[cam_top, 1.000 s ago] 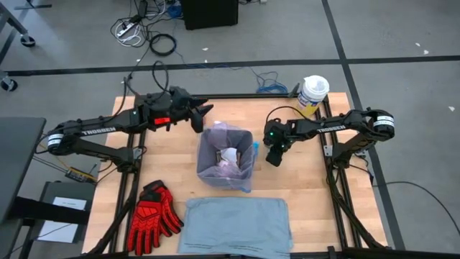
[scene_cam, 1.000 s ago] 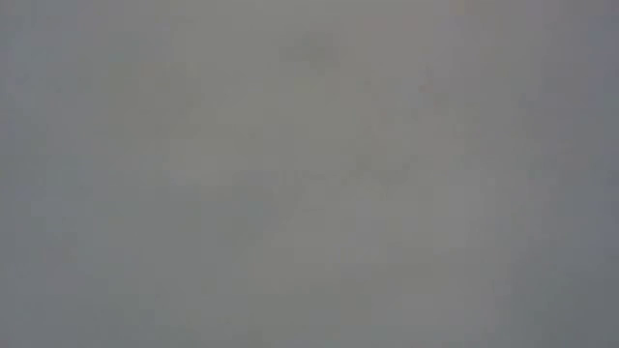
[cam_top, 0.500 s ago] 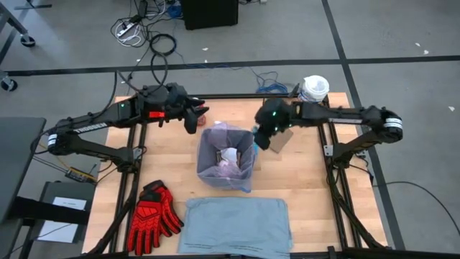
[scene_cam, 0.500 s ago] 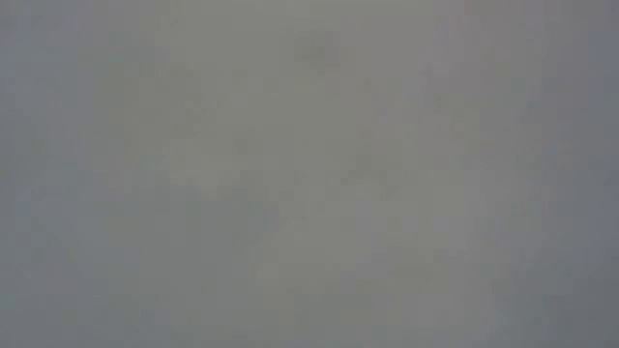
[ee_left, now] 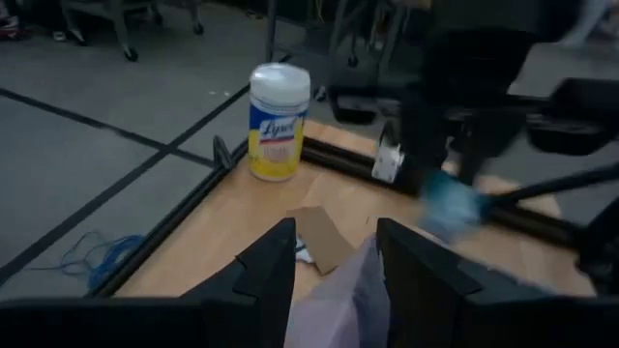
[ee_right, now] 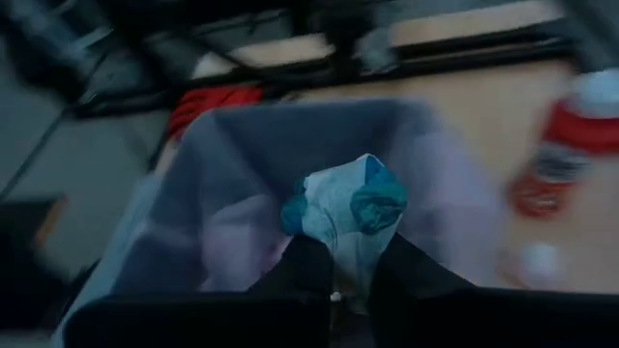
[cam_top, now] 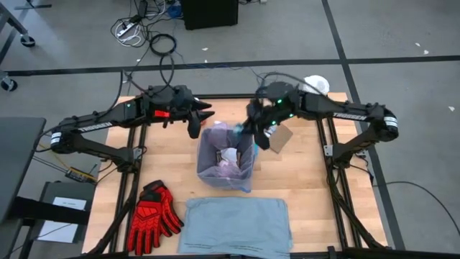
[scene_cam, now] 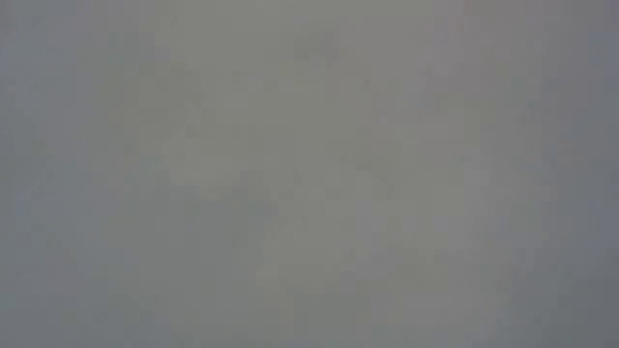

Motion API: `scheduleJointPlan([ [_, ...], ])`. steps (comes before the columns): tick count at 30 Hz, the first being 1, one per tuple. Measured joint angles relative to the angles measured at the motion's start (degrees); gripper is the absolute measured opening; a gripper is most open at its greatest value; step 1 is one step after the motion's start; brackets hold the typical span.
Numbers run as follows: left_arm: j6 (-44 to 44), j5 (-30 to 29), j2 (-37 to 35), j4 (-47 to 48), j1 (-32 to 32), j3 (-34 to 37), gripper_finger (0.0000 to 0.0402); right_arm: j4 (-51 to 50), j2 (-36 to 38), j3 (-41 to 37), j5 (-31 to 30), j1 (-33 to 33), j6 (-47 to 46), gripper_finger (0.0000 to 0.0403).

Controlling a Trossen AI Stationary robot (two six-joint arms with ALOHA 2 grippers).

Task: Place trash/remove bag and relplace
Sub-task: Put the blue plastic material into the trash bin

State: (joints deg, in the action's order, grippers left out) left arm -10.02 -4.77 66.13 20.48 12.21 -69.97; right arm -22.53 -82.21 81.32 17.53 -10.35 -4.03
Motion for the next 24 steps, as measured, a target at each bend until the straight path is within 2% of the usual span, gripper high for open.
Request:
scheduleJointPlan([
  [4,2.84,0.20,1.25,-0.35,-0.43,0.00,0.0156,-0.42,-2.93,0.00,2.02,2.15,3.31,0.0049],
  [7,6.96,0.40,1.99,-0.67,-1.25,0.01,0.0156,0.85,-3.21,0.00,1.94,3.18,4.20,0.0079],
  [11,12.24,1.38,3.27,-4.13,-2.49,0.02,0.0157,2.99,-2.83,0.02,1.73,3.39,5.18,0.0150],
  [16,13.84,3.92,5.24,-9.95,-2.61,0.02,0.0157,2.30,-2.54,0.02,1.54,3.39,3.20,0.0263],
  [20,13.35,3.97,5.87,-12.44,-2.58,0.02,0.0157,1.47,-2.42,0.02,-4.47,3.39,2.76,0.0331],
  [24,12.39,4.60,6.49,-13.41,-2.58,0.02,0.0157,0.86,0.02,0.02,-17.12,3.39,3.31,0.0352],
])
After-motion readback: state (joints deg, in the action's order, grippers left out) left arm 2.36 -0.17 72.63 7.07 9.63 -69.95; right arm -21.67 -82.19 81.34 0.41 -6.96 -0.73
